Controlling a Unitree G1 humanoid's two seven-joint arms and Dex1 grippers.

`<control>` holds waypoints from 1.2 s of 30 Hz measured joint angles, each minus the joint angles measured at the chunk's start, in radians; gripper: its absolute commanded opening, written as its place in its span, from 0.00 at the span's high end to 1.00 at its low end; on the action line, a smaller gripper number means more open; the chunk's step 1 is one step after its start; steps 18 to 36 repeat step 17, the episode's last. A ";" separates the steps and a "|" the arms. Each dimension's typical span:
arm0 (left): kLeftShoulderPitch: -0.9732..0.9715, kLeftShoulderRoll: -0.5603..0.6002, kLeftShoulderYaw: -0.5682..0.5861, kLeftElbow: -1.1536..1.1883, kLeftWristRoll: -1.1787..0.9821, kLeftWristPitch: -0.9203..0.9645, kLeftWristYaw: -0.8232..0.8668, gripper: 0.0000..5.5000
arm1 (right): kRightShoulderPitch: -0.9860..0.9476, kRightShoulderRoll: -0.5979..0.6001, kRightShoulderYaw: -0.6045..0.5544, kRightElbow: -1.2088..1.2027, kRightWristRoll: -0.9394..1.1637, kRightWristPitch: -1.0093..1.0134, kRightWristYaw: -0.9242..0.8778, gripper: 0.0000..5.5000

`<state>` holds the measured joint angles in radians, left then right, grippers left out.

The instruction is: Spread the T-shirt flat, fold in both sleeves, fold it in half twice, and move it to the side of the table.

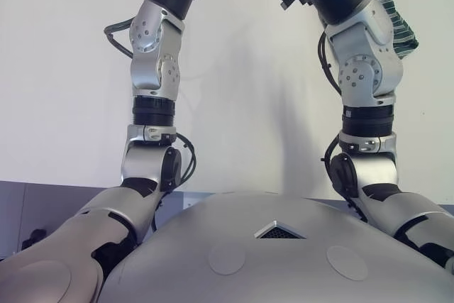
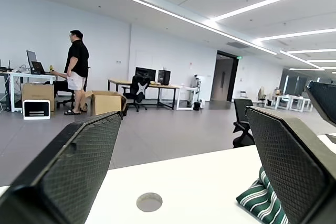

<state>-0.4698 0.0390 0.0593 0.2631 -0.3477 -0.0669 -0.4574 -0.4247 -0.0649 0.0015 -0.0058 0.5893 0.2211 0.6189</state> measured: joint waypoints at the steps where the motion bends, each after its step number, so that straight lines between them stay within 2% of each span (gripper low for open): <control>1: 0.008 -0.015 -0.006 -0.008 -0.010 0.017 -0.005 0.21 | 0.000 0.048 -0.024 0.000 0.054 0.024 -0.040 0.02; 4: 0.007 -0.071 -0.027 -0.066 -0.072 0.069 -0.013 0.21 | -0.007 0.118 -0.040 -0.001 0.112 0.056 -0.104 0.02; 12: 0.079 -0.172 -0.075 -0.278 -0.123 0.220 0.108 0.21 | 0.057 0.160 0.101 -0.085 0.013 0.056 -0.140 0.02; 17: 0.111 -0.148 -0.105 -0.335 -0.102 0.234 0.120 0.21 | 0.076 0.160 0.109 -0.100 0.009 0.061 -0.133 0.02; 36: 0.111 -0.148 -0.105 -0.335 -0.102 0.234 0.120 0.21 | 0.076 0.160 0.109 -0.100 0.009 0.061 -0.133 0.02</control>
